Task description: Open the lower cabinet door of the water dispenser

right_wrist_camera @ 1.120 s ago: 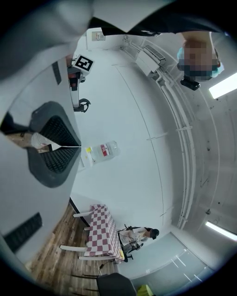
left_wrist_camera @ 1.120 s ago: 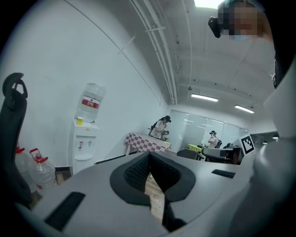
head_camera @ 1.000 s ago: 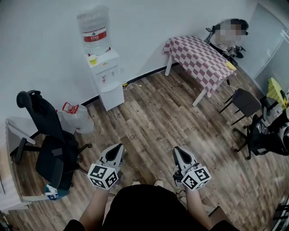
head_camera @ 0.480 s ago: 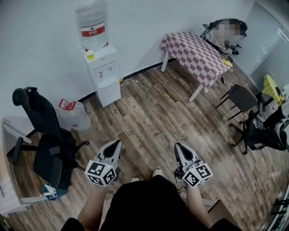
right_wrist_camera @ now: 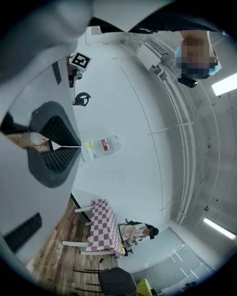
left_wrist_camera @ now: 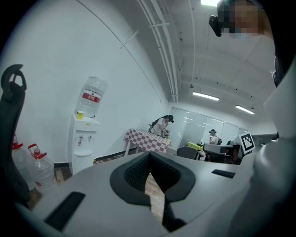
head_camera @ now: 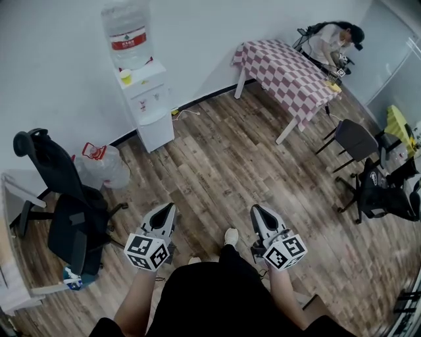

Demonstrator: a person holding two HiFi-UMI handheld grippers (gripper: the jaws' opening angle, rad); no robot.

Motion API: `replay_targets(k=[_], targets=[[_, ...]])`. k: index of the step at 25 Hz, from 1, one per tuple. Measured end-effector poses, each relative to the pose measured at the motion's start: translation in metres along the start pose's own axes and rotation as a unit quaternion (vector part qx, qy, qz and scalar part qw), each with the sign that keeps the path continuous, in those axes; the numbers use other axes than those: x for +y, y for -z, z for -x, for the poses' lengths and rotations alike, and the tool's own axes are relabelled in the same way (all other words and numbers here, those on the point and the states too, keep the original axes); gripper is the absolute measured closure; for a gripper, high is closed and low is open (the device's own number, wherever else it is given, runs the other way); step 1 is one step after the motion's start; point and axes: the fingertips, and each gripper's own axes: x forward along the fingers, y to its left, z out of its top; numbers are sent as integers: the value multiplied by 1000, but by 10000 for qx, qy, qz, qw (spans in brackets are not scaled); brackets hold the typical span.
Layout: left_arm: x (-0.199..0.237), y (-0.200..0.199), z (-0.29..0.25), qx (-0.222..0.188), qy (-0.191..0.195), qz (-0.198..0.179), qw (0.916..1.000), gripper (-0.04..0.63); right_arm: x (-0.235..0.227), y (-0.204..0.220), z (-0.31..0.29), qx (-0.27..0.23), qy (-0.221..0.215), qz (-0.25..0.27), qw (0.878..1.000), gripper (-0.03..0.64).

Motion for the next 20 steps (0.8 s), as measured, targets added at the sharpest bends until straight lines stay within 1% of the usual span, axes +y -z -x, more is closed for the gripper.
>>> replay_targets(k=[5, 9, 14, 20], targets=[[-9, -9, -45, 57, -39, -124, 9999, 581, -30, -10, -17, 107, -187, 55, 9998, 592], [-17, -21, -81, 22, -111, -156, 9998, 581, -71, -19, -27, 141, -222, -13, 9997, 593], [-32, -32, -129, 60, -194, -214, 9996, 581, -115, -36, -41, 171, -365, 11, 9992, 594], [-53, -38, -183, 81, -262, -318, 9991, 581, -171, -50, -52, 186, -485, -15, 9986, 594]])
